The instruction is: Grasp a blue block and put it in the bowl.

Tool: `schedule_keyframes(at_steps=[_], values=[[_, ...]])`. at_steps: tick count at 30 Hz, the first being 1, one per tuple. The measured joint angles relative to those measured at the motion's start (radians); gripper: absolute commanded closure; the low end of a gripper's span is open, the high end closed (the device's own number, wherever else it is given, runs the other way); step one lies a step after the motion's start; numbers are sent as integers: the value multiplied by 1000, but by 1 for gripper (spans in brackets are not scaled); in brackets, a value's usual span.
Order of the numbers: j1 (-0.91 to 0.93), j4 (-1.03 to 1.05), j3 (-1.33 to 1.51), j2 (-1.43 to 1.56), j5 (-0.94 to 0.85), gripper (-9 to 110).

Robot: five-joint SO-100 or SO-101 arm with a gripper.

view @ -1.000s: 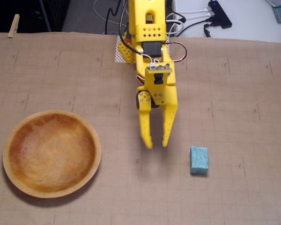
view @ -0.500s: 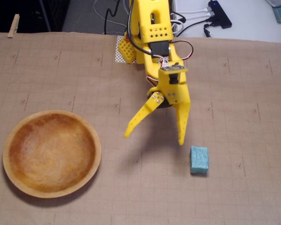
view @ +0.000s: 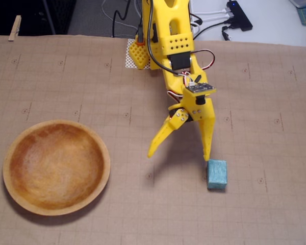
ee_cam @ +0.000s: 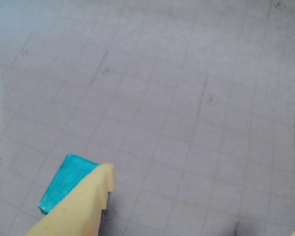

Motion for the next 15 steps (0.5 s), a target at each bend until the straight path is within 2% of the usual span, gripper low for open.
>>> schedule_keyframes(at_steps=[6, 15], values=[[-44, -132, 66, 0, -2, 48], [-141, -166, 110, 0, -5, 48]])
